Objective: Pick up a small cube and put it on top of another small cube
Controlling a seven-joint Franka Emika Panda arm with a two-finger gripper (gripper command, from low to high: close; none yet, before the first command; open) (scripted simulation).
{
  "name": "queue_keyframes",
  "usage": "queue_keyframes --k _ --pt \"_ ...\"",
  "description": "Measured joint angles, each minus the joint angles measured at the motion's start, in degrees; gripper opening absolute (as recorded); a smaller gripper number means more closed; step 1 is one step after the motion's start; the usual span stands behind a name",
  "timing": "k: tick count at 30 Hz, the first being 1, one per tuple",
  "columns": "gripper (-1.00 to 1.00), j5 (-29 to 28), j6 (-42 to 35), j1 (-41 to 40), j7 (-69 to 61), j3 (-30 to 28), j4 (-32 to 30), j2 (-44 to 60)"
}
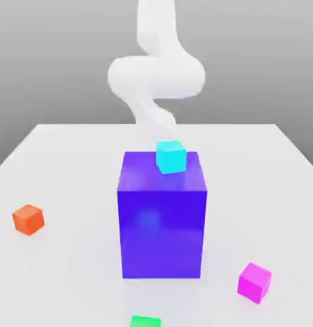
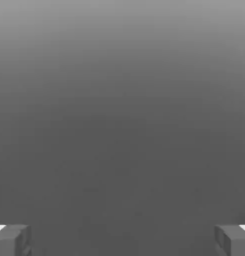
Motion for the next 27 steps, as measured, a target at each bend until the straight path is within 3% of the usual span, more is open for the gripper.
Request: queue_keyframes --k 16,27 --pt "0.00 0.61 15.17 10.13 -15.36 4.68 -8.11 33.57" --pt "0.00 -5.55 26.78 16.29 -19.31 5.89 -11.84 56.55"
